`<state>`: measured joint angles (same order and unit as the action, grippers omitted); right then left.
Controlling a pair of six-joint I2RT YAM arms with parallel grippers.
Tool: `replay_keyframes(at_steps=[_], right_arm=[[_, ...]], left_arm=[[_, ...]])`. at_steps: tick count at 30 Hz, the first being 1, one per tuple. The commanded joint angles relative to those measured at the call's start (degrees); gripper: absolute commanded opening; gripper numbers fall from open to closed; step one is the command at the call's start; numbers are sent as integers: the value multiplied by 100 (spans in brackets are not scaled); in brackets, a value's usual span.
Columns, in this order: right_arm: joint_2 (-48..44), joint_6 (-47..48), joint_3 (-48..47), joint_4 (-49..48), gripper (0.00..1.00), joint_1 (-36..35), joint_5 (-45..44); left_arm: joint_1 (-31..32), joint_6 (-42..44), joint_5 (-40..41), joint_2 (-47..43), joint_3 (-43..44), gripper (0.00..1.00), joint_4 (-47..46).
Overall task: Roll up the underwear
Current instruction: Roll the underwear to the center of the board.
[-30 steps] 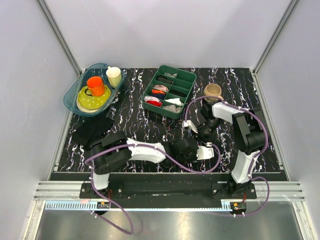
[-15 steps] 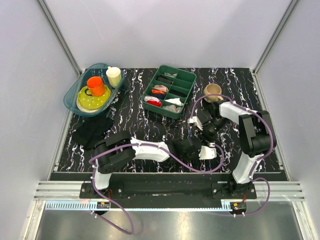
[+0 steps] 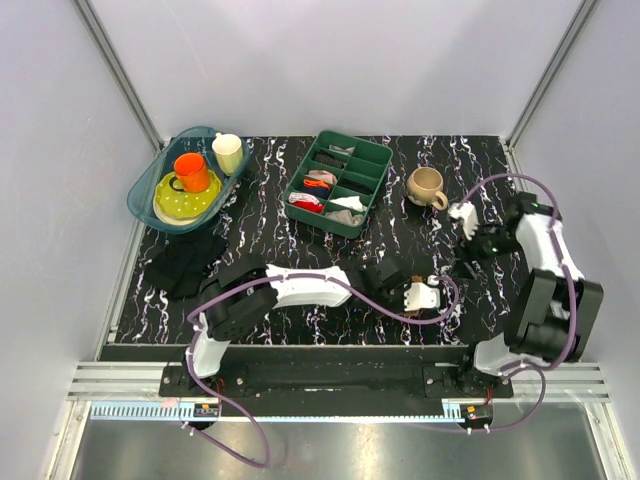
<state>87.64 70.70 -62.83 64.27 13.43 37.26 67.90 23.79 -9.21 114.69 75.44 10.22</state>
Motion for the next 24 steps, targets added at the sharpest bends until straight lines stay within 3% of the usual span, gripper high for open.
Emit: replay_keyframes(at_steps=[1,6,9,12,13,16,20,24], right_arm=[[-1035,137,446,-380,68,730,335],[-1766,199,886,-662,71,1415,729],[-1855,873,965,-49,71,1505,1072],[-1619,3843,1070,1664,71,1505,1170],[-1540,4395,1123,2294,71,1505,1126],[-1372,5804,1500,2713,74,1505,959],[-1626,6281,1983,2426,84,1234,1020],[-2301,5334,2362,1388,86,451,933]], left_arm=[[-48,-269,-1608,737,523,29,1894],[-417,-559,-2681,1581,1736,31,2993],[-549,-708,-2893,1959,2228,31,3354],[-646,-945,-3069,2188,2563,31,3504],[-690,-1016,-3078,2232,2694,32,3505],[-795,-1306,-3244,2425,3028,33,3540],[-866,-1500,-3499,2855,3573,35,3820],[-971,-1781,-3771,3146,3960,36,3865]])
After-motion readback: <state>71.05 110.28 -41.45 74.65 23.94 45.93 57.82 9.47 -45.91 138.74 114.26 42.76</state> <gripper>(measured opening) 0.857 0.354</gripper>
